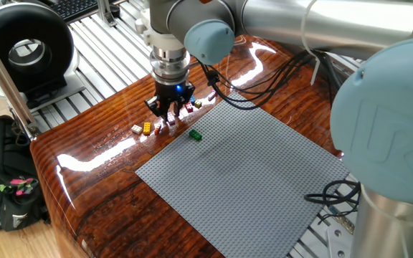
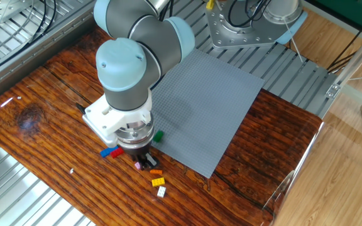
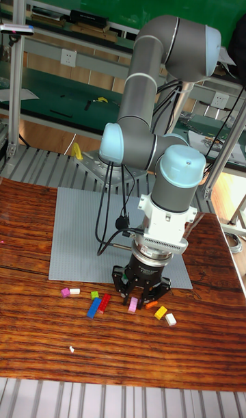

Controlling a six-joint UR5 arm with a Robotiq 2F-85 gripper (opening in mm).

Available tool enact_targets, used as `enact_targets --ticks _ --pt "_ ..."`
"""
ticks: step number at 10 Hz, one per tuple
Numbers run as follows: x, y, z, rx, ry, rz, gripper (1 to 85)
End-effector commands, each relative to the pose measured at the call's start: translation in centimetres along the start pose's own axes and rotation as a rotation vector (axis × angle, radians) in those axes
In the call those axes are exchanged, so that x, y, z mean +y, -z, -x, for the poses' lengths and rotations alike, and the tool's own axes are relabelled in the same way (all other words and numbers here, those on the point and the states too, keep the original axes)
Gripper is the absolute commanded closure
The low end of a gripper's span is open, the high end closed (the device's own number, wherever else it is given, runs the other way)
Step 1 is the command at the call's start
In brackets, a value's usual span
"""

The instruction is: Build with small Lego blocks

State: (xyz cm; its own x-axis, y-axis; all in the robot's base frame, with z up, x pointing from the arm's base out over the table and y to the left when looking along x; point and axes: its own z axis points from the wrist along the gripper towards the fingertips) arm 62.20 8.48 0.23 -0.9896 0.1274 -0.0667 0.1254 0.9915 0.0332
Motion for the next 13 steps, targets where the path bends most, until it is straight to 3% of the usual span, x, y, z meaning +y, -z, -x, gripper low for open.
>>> enact_targets --ticks 1,10,13 --pt "0.12 0.07 0.11 -0.001 -0.01 0.009 51.0" --pt "0.3 0.04 0.18 -0.007 -0.016 0.011 55.7" --pt "0.38 0.05 0.16 -0.007 -0.024 0.013 62.3"
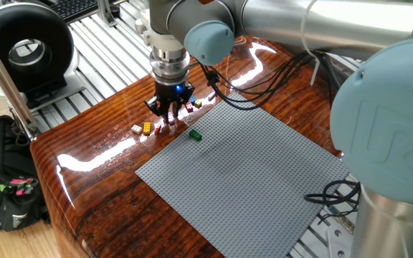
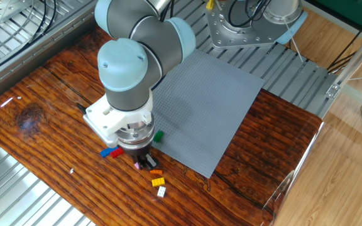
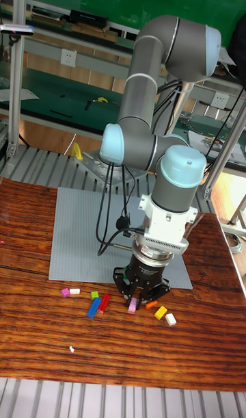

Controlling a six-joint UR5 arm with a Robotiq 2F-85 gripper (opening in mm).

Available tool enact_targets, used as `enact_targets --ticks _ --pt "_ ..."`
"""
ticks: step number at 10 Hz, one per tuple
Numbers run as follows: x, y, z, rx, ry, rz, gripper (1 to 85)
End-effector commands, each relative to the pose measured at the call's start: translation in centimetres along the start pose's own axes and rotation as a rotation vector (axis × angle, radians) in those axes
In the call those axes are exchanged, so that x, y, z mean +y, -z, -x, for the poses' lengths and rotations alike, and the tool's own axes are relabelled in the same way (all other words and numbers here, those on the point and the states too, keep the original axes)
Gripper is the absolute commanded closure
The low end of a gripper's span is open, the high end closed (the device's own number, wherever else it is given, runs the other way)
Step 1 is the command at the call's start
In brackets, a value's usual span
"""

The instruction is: Build with small Lego blocks

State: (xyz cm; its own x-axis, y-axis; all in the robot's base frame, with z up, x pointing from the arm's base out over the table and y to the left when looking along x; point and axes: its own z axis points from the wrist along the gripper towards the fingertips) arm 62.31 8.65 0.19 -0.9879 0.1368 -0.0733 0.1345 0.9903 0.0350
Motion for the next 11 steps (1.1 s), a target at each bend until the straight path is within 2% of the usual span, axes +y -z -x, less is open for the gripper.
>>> enact_targets --ticks 1,4,6,9,11 --pt "0.2 0.1 0.1 0.0 -0.017 0.01 66.0" --pt "0.1 0.5 0.0 0.001 -0.023 0.005 75.3" --pt "0.7 1.9 -0.5 0.009 -0.027 0.012 80.0" --pt "0.6 4.9 -2.8 0.039 0.07 -0.014 83.7" --pt "1.2 6.7 -5.2 0.061 0.116 0.002 83.7"
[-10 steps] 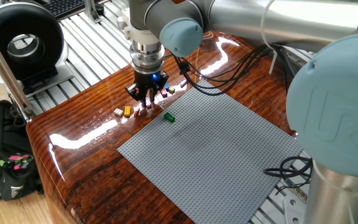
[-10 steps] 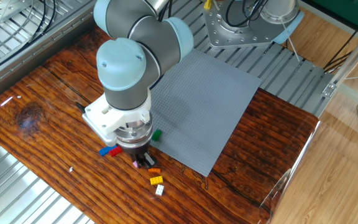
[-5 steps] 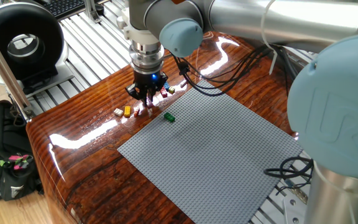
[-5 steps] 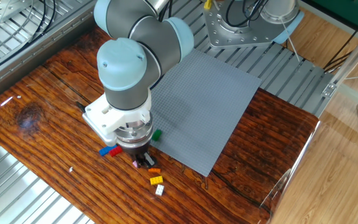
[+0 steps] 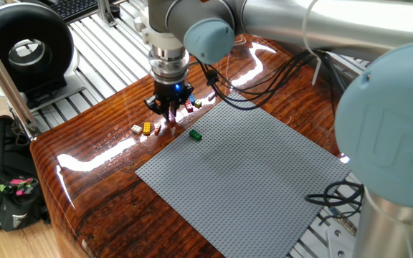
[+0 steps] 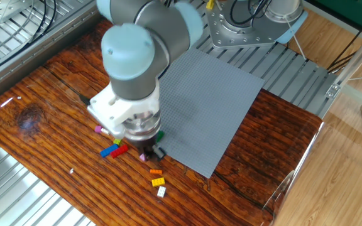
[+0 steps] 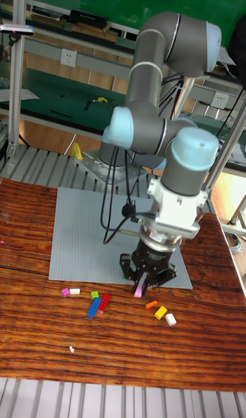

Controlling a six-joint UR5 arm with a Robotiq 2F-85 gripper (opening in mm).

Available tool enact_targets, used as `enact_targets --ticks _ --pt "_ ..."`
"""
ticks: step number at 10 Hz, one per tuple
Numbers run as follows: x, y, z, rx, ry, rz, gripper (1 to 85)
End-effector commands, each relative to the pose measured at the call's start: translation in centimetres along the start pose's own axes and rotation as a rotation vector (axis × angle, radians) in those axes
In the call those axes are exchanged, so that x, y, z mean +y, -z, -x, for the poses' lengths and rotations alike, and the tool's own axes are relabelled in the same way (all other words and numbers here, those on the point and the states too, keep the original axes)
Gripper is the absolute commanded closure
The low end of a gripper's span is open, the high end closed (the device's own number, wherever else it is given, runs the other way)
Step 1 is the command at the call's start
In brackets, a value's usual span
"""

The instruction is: Build with small Lego blocks

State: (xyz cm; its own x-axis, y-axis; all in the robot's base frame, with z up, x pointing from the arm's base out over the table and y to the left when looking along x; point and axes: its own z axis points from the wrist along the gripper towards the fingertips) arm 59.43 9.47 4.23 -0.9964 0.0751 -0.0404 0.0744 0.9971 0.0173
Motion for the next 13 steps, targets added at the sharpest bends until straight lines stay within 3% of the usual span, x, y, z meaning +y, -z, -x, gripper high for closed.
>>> enact_targets --ticks 1,3,5,8,10,11,13 --pt "1.3 2.9 -3.6 0.025 0.072 0.026 83.7" --pt "2.2 3.0 -5.2 0.023 0.079 0.034 83.7" --pt "2.7 1.6 -6.2 0.008 0.11 0.036 83.7" --pt "2.2 0.5 -6.6 0.009 0.157 0.031 83.7" --pt "1.1 -2.2 -6.1 -0.04 0.163 0.029 83.7" --pt "0.9 -2.7 -5.8 -0.056 0.147 0.034 83.7" --pt "1.1 -2.7 -6.1 -0.044 0.118 0.043 83.7"
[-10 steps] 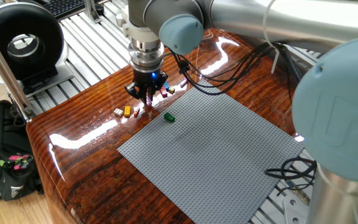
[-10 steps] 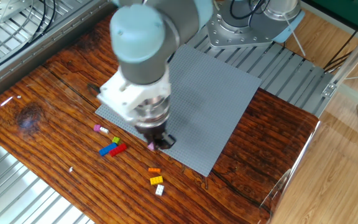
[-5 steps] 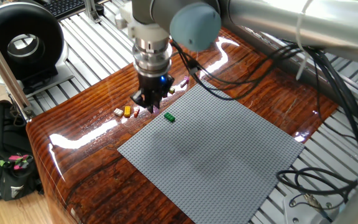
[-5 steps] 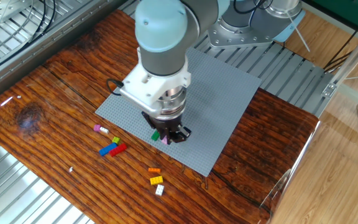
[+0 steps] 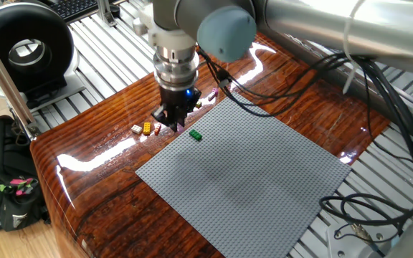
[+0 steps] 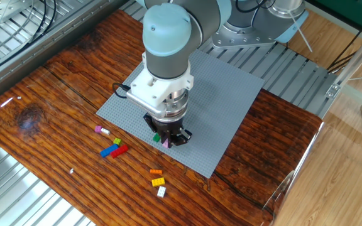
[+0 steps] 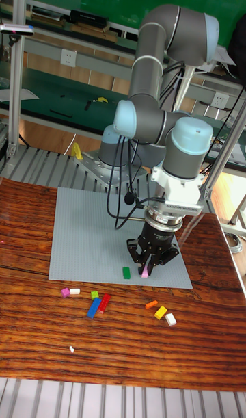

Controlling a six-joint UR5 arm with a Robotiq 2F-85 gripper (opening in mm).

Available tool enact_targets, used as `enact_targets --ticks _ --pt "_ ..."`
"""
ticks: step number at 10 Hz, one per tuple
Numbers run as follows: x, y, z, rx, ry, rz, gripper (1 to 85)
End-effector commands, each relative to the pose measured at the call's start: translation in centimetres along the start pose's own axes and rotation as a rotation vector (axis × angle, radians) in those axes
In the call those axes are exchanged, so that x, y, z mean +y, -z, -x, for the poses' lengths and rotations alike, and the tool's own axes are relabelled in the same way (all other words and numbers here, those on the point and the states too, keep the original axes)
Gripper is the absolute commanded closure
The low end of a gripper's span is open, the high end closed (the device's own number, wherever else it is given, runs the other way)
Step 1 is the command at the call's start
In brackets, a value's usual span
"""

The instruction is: Build with small Lego blocks

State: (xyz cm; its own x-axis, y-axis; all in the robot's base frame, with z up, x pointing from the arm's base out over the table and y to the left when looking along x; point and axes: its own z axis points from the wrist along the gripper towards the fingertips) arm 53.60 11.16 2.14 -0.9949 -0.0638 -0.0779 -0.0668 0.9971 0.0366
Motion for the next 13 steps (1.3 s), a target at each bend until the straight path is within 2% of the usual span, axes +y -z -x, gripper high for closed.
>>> enact_targets --ticks 1,7,10,13 --pt "0.01 -0.7 -0.09 -0.011 -0.015 0.014 83.7" --pt "-0.24 -0.72 -0.48 0.006 0.034 0.003 83.7" --pt "0.07 -0.79 -0.72 0.016 0.033 0.014 83.7" --pt "0.3 -1.05 -0.38 0.009 0.025 0.023 83.7"
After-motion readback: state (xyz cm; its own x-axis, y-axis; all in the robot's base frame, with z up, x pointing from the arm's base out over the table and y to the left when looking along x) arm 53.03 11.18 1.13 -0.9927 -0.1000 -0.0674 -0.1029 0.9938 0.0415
